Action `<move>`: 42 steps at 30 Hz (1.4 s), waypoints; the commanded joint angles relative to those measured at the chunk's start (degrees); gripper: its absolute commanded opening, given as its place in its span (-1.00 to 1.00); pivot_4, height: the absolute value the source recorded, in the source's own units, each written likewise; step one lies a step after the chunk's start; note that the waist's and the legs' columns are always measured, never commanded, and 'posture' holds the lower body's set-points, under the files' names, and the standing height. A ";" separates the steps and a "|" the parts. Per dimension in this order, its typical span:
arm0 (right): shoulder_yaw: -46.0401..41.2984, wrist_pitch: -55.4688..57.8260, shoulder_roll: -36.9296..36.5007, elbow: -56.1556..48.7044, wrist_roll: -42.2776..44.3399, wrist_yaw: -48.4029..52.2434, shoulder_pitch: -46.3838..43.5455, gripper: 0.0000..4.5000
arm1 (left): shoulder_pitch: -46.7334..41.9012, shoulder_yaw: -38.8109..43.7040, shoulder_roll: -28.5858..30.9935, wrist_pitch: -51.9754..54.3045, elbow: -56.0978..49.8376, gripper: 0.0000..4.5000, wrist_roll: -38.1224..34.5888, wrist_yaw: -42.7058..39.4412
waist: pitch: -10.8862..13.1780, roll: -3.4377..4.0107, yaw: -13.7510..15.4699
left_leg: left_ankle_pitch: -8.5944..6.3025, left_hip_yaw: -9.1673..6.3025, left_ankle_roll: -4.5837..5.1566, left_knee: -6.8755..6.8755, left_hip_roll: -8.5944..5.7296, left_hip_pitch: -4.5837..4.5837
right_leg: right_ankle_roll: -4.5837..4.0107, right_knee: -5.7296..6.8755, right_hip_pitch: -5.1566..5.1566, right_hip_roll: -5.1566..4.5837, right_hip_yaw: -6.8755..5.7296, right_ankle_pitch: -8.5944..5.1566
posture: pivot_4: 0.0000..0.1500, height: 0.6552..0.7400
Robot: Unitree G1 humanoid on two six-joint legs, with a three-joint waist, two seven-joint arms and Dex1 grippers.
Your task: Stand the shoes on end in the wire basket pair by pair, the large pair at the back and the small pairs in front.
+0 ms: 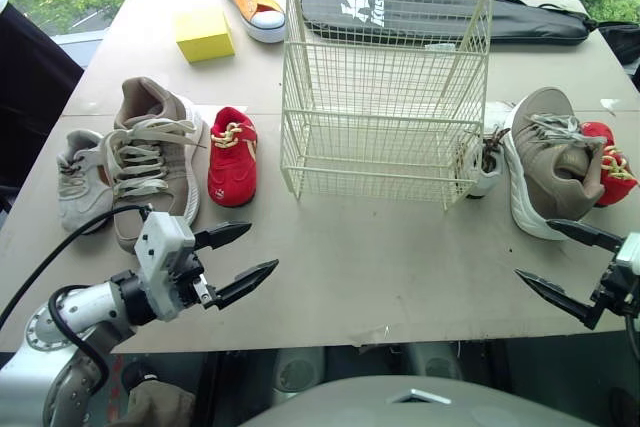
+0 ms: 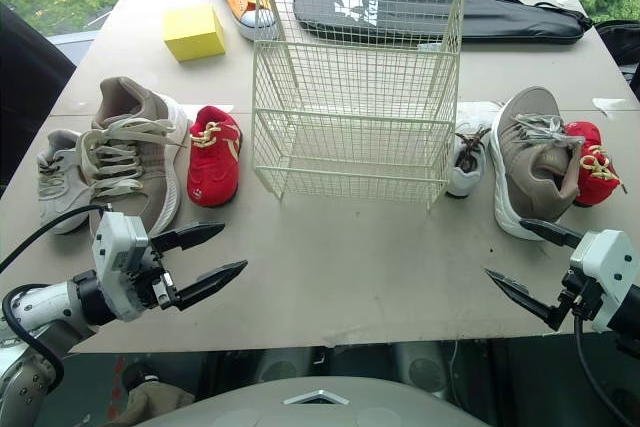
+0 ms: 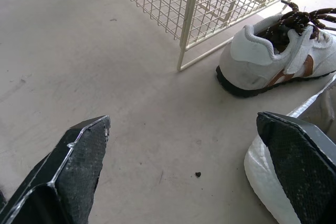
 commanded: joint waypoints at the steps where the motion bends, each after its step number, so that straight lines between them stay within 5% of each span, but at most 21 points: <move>1: 0.91 1.89 -1.38 -4.86 1.29 -2.14 -2.57 0.98 | -4.02 1.83 -0.26 1.48 -1.20 1.00 -5.41 2.06 | 0.01 0.01 0.02 | 0.00 0.00 0.00 0.00 0.00 0.00 | 0.00 0.00 0.00 0.00 0.00 0.00 | 1.00 1.00; 6: 4.64 11.11 -8.53 -14.30 5.09 -7.30 -13.35 0.98 | -10.99 3.44 0.86 2.89 -4.40 1.00 -12.47 2.98 | 0.00 0.09 -0.23 | 0.01 -0.01 0.00 0.03 0.00 0.04 | -0.07 0.03 0.01 0.04 0.04 0.08 | 1.00 1.00; 14: 9.40 20.40 -17.83 -13.55 15.64 -6.63 -28.99 0.98 | -13.26 3.57 2.97 3.65 -8.22 1.00 -16.28 3.75 | 0.03 0.04 0.02 | 0.00 -0.08 0.01 -0.02 0.00 -0.09 | 0.07 -0.15 -0.01 0.08 0.01 0.20 | 1.00 1.00; 20: 23.36 23.04 -18.75 -9.15 11.89 -6.90 -43.58 0.98 | -11.92 2.31 2.59 2.61 -10.75 1.00 -15.26 4.03 | 0.05 0.03 -0.27 | -0.01 -0.03 0.02 -0.01 -0.01 -0.06 | -0.11 -0.15 -0.01 0.07 0.05 0.10 | 1.00 1.00; 28: 46.19 17.88 -13.58 6.70 -5.96 -1.02 -61.61 0.98 | -10.74 1.32 2.13 3.16 -12.72 1.00 -15.91 6.77 | 0.07 0.04 0.15 | 0.00 -0.02 0.02 -0.01 0.00 -0.09 | -0.12 -0.14 -0.05 0.06 0.03 0.11 | 1.00 1.00; 37: 53.95 7.84 -8.19 21.48 -15.86 10.16 -73.05 -0.87 | -6.16 2.12 0.98 2.59 -14.89 1.00 -15.94 8.55 | 0.05 -0.01 -0.25 | -0.01 0.09 0.03 0.01 0.00 0.03 | -0.16 -0.09 -0.04 0.06 0.15 0.13 | 1.00 1.00; 42: 54.43 5.77 -5.77 26.12 -16.51 16.20 -76.86 -0.98 | -4.32 2.17 0.63 1.84 -15.47 1.00 -15.36 8.77 | 0.05 0.02 -0.35 | 0.00 0.12 0.03 0.01 0.01 0.07 | -0.19 -0.09 -0.03 0.07 0.17 0.15 | 1.00 1.00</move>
